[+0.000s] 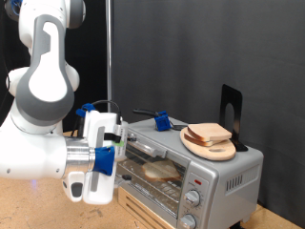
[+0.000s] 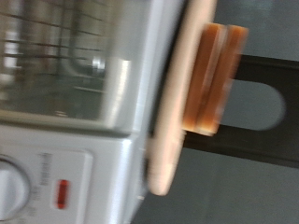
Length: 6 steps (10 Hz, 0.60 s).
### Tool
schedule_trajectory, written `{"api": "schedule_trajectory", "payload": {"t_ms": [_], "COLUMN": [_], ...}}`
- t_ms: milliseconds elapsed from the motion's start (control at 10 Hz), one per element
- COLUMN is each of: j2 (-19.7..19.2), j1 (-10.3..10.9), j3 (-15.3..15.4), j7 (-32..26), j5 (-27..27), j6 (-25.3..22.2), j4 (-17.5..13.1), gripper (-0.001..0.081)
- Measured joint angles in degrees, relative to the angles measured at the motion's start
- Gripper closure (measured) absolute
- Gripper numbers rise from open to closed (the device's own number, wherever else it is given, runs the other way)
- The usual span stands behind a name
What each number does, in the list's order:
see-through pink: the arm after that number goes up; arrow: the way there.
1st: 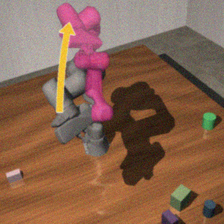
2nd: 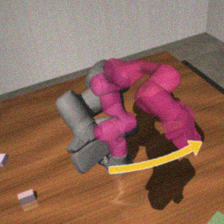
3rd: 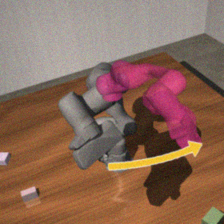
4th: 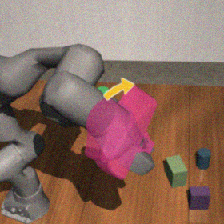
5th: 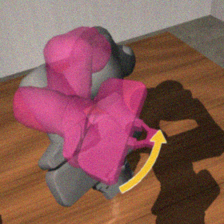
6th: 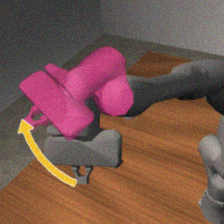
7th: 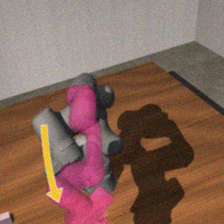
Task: Make a piece of toast with the oven
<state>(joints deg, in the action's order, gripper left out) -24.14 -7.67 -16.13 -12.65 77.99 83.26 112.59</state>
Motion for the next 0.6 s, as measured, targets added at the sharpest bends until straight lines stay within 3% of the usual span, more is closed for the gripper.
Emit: {"api": "schedule_trajectory", "payload": {"t_ms": [100, 300, 600], "j2": [-1.3, -4.0, -9.0], "j1": [-0.1, 0.8, 2.0], "j3": [0.7, 2.4, 4.4], "j7": [0.9, 2.1, 3.6], "j5": [3.1, 7.8, 9.3], "j6": [0.4, 5.8, 10.2], "j4": [-1.3, -3.6, -8.9], "gripper": [0.0005, 0.0005, 0.0005]}}
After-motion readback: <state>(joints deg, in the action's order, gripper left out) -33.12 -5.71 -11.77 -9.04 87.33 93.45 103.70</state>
